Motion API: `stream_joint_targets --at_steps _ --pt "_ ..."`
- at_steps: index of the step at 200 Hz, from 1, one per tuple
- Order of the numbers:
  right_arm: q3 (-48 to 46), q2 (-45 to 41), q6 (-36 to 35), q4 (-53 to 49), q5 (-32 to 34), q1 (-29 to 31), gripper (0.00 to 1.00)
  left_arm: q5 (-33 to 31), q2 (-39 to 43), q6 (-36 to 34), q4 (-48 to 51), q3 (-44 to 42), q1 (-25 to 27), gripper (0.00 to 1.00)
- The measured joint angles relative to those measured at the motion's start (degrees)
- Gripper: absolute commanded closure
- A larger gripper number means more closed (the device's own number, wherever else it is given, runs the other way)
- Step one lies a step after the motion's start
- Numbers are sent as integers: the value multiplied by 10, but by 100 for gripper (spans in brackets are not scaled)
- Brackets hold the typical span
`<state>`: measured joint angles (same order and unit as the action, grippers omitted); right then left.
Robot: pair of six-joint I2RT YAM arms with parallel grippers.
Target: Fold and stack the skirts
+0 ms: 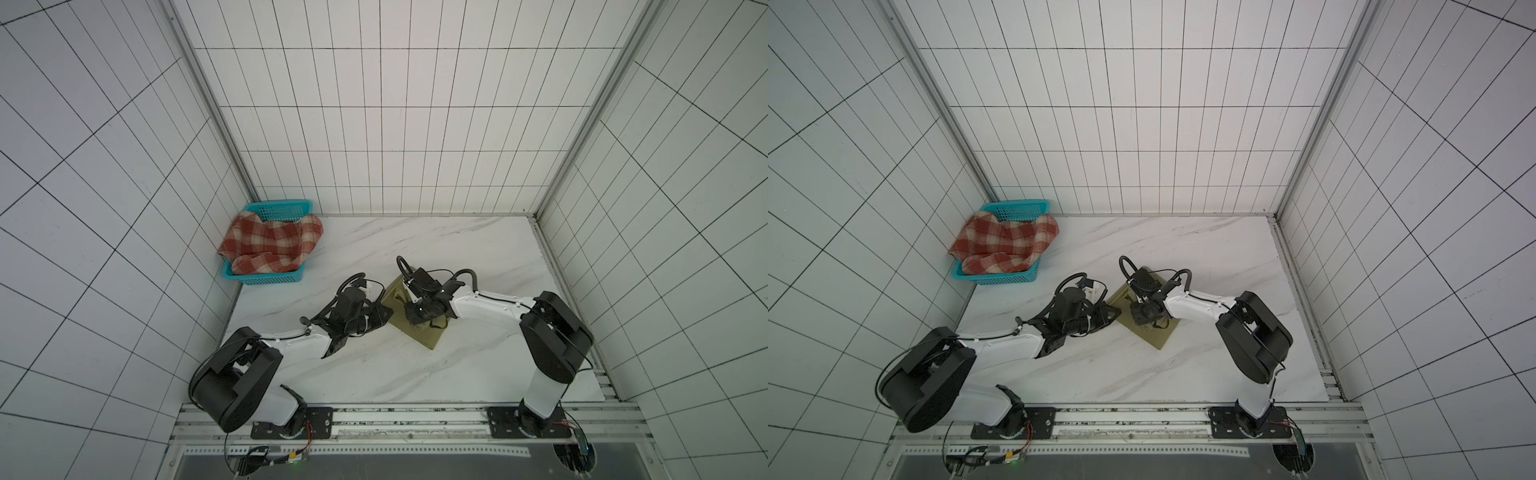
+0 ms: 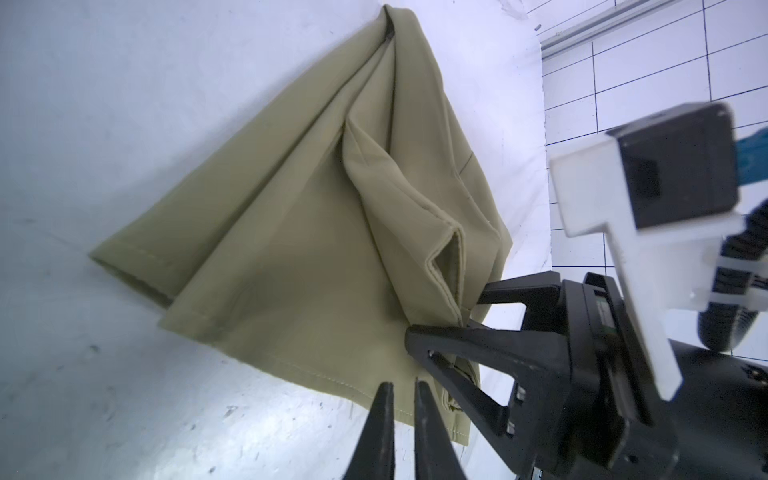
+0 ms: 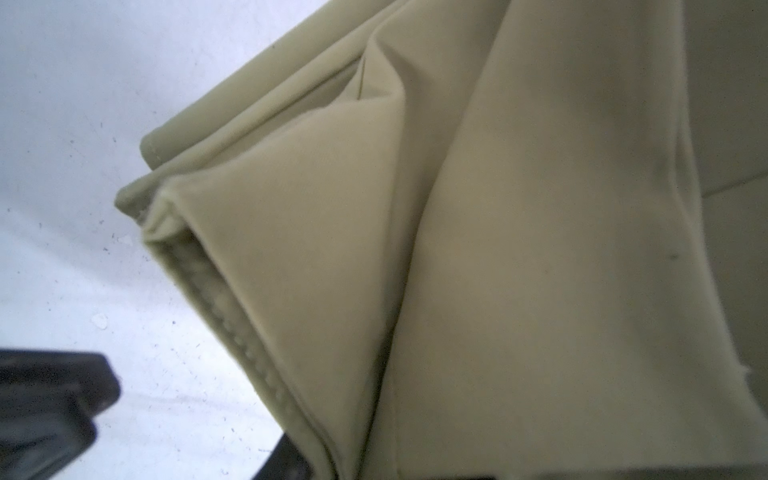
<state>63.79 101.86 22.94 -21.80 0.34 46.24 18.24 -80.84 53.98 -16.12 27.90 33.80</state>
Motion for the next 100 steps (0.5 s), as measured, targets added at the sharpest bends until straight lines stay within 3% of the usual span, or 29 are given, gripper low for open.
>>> stream_joint_targets --at_steps 100 --pt "-4 -41 0 -2 -17 3 50 0 18 -18 44 7 -17 87"
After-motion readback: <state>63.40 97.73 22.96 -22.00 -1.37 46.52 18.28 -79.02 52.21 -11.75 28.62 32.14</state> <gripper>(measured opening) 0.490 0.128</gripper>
